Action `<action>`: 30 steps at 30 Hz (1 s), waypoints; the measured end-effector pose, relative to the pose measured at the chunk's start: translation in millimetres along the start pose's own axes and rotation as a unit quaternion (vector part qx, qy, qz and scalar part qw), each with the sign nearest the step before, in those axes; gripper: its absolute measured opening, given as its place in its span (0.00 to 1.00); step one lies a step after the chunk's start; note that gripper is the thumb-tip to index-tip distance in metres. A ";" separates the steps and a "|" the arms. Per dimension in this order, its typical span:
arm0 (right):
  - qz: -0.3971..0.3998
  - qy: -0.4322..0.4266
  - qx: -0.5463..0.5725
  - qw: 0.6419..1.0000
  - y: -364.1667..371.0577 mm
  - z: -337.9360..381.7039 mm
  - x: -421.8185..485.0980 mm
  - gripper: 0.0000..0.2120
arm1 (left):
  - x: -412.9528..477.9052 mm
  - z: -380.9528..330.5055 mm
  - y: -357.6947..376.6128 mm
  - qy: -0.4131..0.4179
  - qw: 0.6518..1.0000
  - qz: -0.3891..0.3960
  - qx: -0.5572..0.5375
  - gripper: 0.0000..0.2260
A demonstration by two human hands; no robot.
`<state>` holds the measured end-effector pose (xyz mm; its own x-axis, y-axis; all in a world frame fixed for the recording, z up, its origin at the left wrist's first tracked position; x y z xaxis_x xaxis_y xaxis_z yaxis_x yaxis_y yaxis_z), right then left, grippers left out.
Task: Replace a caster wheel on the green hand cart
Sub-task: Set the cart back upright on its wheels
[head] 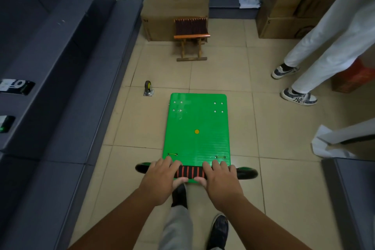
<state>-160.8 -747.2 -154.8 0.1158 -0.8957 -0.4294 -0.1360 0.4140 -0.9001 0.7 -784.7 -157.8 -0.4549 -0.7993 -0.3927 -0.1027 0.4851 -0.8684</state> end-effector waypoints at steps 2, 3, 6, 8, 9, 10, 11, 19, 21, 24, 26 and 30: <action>0.004 0.000 -0.004 1.000 -5.1 -7.1 13.7 0.27 | 12.7 2.2 -9.0 0.006 0.998 -0.017 -0.066 0.27; 0.007 -0.001 -0.007 1.000 -7.4 -9.8 20.7 0.28 | 17.5 4.6 -14.2 0.012 0.995 -0.024 -0.096 0.27; 0.019 0.006 -0.012 1.000 -17.3 -17.8 41.6 0.34 | 33.2 11.7 -30.9 0.048 0.988 -0.023 -0.146 0.23; 0.018 0.012 -0.017 1.000 -27.3 -22.5 58.2 0.37 | 49.0 17.9 -42.2 0.067 0.986 -0.016 -0.155 0.20; 0.016 0.015 -0.019 1.000 -31.9 -25.6 67.2 0.37 | 58.2 20.7 -48.3 0.071 0.985 -0.014 -0.156 0.19; 0.015 0.019 -0.022 0.999 -36.8 -28.9 76.9 0.37 | 68.0 23.5 -54.5 0.074 0.985 -0.016 -0.153 0.19; 0.015 0.021 -0.025 0.999 -42.0 -31.7 87.4 0.37 | 78.2 26.6 -61.0 0.077 0.986 -0.020 -0.146 0.19; 0.006 0.028 -0.029 0.999 -68.8 -60.8 152.2 0.31 | 146.4 41.2 -91.3 0.073 0.987 -0.027 -0.142 0.20; -0.006 0.024 -0.030 0.999 -75.1 -68.6 164.9 0.33 | 160.8 41.4 -96.5 0.070 0.987 -0.033 -0.139 0.20; -0.016 0.024 -0.025 0.999 -79.4 -77.7 179.8 0.32 | 178.5 42.8 -102.0 0.065 0.987 -0.027 -0.145 0.19; -0.015 0.026 -0.028 0.999 -80.4 -80.6 188.1 0.30 | 185.6 44.9 -105.5 0.063 0.986 -0.024 -0.150 0.19; -0.011 0.019 -0.029 0.999 -83.7 -77.3 197.6 0.29 | 192.0 53.1 -109.3 0.051 0.988 -0.022 -0.145 0.19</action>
<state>-202.6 -971.3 -158.7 0.0809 -0.9102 -0.4062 -0.1907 0.3858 -0.9026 -28.5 -1009.9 -154.3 -0.5300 -0.7889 -0.3111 -0.3663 0.5438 -0.7550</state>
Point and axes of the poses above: each hand's wrist, its own x-axis towards the middle knuckle, its own y-axis out of the palm, z = x × y, the point moved 9 cm from there along x, towards the middle knuckle, and after that the axes turned 11 degrees about -x, right-handed, at the moved point
